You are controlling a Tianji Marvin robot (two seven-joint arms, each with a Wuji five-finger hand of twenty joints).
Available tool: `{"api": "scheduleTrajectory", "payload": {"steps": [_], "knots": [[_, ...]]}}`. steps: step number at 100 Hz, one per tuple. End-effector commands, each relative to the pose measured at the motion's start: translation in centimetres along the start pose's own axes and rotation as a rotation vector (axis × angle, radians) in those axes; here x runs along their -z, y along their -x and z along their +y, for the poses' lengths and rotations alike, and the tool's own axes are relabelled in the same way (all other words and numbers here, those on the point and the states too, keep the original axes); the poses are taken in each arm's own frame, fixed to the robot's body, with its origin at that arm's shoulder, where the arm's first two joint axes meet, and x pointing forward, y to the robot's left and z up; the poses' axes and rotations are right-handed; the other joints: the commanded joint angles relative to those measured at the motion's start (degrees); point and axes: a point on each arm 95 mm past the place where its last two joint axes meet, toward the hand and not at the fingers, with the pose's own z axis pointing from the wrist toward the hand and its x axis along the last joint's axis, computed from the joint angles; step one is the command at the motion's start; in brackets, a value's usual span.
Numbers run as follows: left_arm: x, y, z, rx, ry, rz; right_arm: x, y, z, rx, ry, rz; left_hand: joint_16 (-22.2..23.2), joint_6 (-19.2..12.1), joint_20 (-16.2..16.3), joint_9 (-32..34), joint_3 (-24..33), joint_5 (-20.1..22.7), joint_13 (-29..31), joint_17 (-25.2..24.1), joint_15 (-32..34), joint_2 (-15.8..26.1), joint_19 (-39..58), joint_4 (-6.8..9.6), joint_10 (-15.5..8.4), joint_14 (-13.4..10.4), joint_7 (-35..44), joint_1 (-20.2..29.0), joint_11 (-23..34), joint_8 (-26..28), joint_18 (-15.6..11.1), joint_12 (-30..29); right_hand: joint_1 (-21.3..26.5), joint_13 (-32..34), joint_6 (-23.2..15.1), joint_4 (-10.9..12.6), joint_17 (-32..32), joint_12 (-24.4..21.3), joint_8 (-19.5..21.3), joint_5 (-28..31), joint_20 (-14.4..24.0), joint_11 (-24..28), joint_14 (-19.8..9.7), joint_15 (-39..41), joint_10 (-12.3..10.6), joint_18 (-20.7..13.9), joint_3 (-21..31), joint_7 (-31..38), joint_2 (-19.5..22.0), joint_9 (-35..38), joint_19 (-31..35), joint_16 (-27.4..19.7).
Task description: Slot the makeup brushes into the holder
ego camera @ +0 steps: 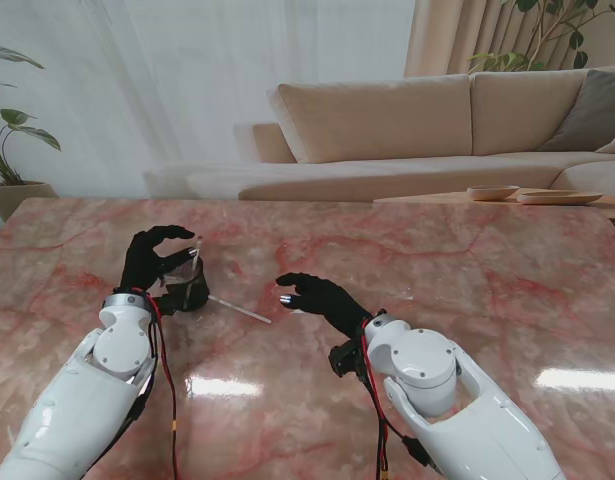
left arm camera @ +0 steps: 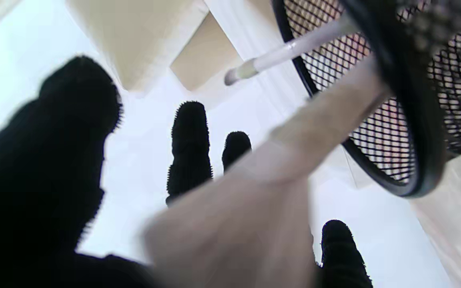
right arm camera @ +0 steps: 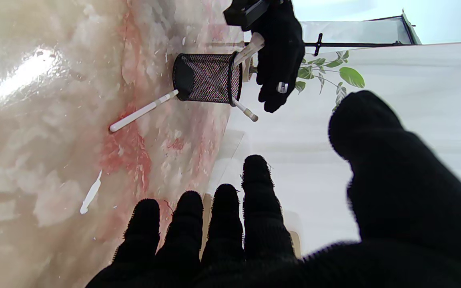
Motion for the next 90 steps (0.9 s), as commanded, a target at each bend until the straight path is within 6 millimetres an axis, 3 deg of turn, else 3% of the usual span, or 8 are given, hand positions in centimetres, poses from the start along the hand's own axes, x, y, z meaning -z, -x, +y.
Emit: {"api": "scheduleTrajectory", "payload": {"steps": [1,21,28,37,39,44,66,90], "knots": [[0.2,0.0,-0.8,-0.021,0.016,0.003,0.0,0.3,-0.1,0.023,-0.006,-0.006,-2.31,1.02,-0.44,-3.72,-4.57,-3.96,-2.97,0.05,-2.92,2.77,-0.6,1.15,0.11,-1.06,-2.27,-1.68,-1.71,0.47,-1.54,-1.57,-3.01,-0.08,-1.59,1.31,-0.42,-0.34,0.17,-0.92,-0.25,0.45,-0.74,1.36,-0.43,-1.13,-0.72,0.07,-0.15,-0.02,-0.31,1.07],[0.6,-1.7,-2.6,-0.052,0.066,0.038,-0.3,0.2,0.2,0.133,0.027,-0.017,-6.08,3.75,-4.0,-10.78,-18.53,-10.47,-5.24,0.95,-6.65,12.22,-2.4,3.49,1.42,-2.41,-7.95,0.05,-3.4,-1.12,-4.51,-3.75,-3.01,0.52,-1.65,1.77,-0.52,-0.99,-0.02,-0.54,1.77,0.07,-0.2,5.23,-0.55,-0.67,-1.37,0.07,-0.43,2.66,1.68,1.08],[0.8,-2.7,-3.3,-0.074,0.094,0.055,-0.6,0.1,0.3,0.197,0.064,-0.03,-7.77,4.65,-5.68,-13.63,-27.36,-12.14,-5.91,1.18,-7.72,16.81,-2.74,5.72,1.78,-2.98,-10.17,2.39,-4.14,-2.09,-5.17,-4.82,-2.69,1.52,-1.5,2.24,0.57,-1.05,0.0,0.36,2.17,0.55,0.02,7.69,-0.53,-0.17,-1.17,0.47,-0.65,4.93,2.96,1.29],[1.1,-4.0,-4.1,-0.106,0.134,0.081,-1.2,0.2,0.4,0.293,0.11,-0.052,-8.44,5.7,-6.19,-15.54,-31.83,-13.89,-6.36,1.13,-8.21,20.18,-2.64,7.15,2.39,-3.04,-12.27,3.32,-4.79,-3.08,-5.65,-5.41,-2.49,4.65,-1.5,3.01,2.87,-1.0,-0.03,1.77,2.08,1.5,0.65,9.32,-0.57,0.82,-0.14,1.09,-0.89,9.09,4.54,0.99],[1.2,-4.3,-4.3,-0.116,0.149,0.085,-1.3,0.2,0.4,0.318,0.123,-0.058,-9.13,5.99,-7.18,-16.38,-36.09,-14.27,-6.76,1.36,-8.36,21.66,-3.05,8.12,2.46,-3.17,-12.83,5.07,-5.03,-3.39,-5.81,-5.92,-2.5,5.52,-1.46,3.18,3.48,-1.03,-0.07,2.24,1.98,1.66,0.89,9.74,-0.5,1.1,0.19,1.32,-1.01,10.13,5.1,0.81],[1.5,-4.9,-4.9,-0.145,0.185,0.099,-1.8,0.2,0.5,0.384,0.143,-0.075,-9.96,6.47,-8.09,-17.56,-38.8,-14.89,-6.91,1.54,-9.1,23.47,-3.52,9.07,2.56,-3.6,-13.7,5.77,-5.53,-3.83,-6.32,-6.22,-2.81,7.22,-1.68,3.18,4.81,-0.97,-0.12,2.79,1.94,2.05,1.17,10.38,-0.52,1.71,0.18,1.55,-0.97,11.55,5.92,0.76],[2.5,-7.3,-6.9,-0.241,0.332,0.15,-4.1,0.1,0.4,0.604,0.206,-0.115,-11.2,9.11,-8.71,-21.27,-40.05,-17.76,-7.8,1.86,-9.8,26.73,-3.48,11.2,2.61,-4.08,-17.39,6.24,-7.0,-5.69,-8.02,-7.0,-3.85,11.91,-1.57,3.37,8.15,-0.85,-0.34,4.26,1.78,3.0,1.55,11.72,-0.4,2.91,-1.07,2.28,-1.68,14.91,8.76,0.68],[3.8,-9.1,-7.7,-0.293,0.424,0.193,-6.9,0.3,-1.1,0.729,0.259,-0.104,-11.96,10.07,-6.71,-22.12,-41.93,-18.21,-7.95,1.87,-9.82,28.29,-0.97,11.56,2.58,-4.26,-18.75,5.59,-7.24,-6.5,-8.24,-7.26,-5.39,12.93,-1.46,3.16,8.0,-0.73,-0.6,4.59,0.91,3.57,1.44,12.56,-0.29,3.2,-3.38,2.66,-2.83,15.58,10.0,0.84]]}}
